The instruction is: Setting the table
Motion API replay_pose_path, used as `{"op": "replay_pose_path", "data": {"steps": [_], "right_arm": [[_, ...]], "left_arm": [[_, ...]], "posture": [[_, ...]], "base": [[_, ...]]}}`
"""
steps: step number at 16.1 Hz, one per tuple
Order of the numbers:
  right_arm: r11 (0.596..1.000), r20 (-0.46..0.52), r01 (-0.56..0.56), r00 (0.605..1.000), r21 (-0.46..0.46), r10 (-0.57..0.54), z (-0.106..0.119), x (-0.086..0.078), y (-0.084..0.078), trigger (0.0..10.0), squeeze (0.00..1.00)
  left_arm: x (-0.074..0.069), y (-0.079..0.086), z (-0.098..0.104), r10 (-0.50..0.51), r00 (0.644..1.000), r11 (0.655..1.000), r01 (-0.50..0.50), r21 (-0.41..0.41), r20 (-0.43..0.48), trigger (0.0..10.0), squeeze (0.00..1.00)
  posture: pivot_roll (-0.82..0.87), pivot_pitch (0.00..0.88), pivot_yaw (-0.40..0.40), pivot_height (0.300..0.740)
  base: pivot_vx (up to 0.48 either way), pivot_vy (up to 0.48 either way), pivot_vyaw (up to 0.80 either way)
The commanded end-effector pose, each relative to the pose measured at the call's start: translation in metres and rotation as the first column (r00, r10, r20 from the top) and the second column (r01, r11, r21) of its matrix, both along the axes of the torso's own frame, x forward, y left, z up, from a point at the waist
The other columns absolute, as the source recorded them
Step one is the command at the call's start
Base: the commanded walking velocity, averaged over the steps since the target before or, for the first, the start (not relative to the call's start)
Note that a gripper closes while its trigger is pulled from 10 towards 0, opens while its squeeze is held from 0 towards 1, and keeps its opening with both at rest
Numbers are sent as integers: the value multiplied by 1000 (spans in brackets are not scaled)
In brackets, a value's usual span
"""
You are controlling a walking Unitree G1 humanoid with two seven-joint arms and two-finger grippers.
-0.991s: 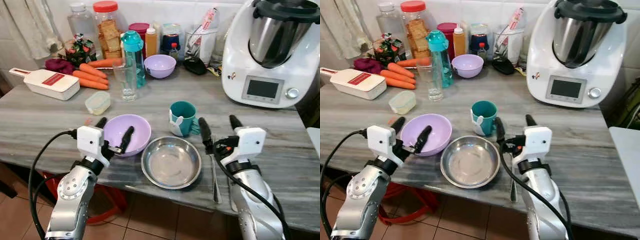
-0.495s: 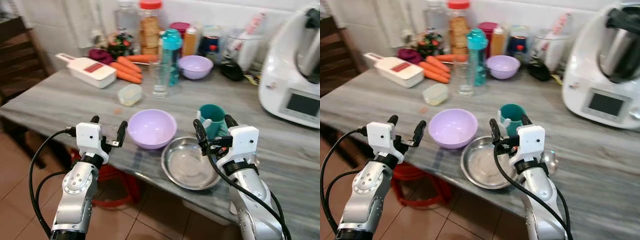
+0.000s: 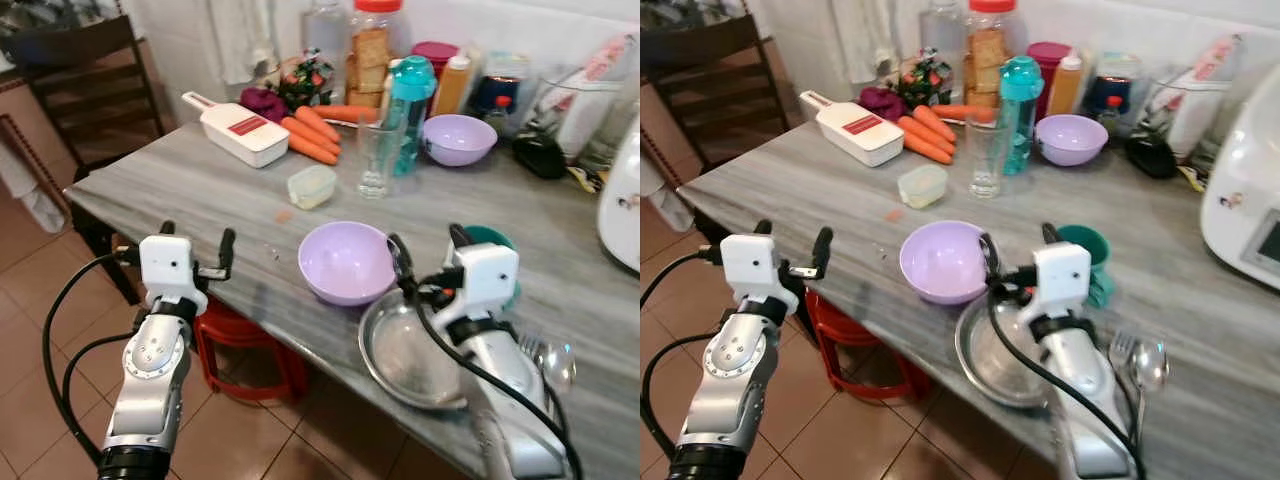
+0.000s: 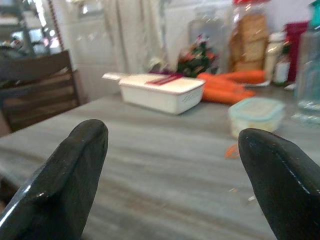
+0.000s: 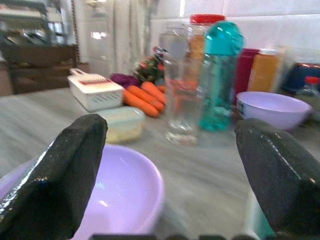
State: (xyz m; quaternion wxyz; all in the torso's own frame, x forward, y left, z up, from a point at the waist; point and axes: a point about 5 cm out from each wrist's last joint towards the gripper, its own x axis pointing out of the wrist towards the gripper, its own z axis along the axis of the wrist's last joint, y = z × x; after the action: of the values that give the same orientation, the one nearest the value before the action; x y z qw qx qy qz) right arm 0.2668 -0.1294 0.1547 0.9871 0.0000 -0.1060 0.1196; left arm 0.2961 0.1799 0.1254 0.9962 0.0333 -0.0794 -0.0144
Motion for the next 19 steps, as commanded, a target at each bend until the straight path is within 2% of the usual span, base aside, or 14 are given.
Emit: {"op": "replay_pose_path", "data": {"steps": [1,10,12,19], "right_arm": [[1000,17,2,1000,-5,-2,5,0,-2,10000,0],[1000,20,-9,1000,6,9,7,3,0,10000,0],[1000,22,-15,1000,13,15,8,4,1,10000,0],[1000,22,-19,1000,17,19,8,4,2,10000,0]], "left_arm": [[2,-4,2,-5,1000,1000,5,-1,11,10000,0],[3,-3,2,26,1000,1000,-26,-9,15,10000,0],[3,-3,2,28,999,1000,-28,-9,15,10000,0],[4,-5,2,28,1000,1000,-28,-5,13,10000,0]], "posture": [[-81,0,15,740],[-77,0,11,740],[-77,0,11,740],[-77,0,11,740]], "base": [[0,0,800],[0,0,800],[0,0,0],[0,321,0]]}}
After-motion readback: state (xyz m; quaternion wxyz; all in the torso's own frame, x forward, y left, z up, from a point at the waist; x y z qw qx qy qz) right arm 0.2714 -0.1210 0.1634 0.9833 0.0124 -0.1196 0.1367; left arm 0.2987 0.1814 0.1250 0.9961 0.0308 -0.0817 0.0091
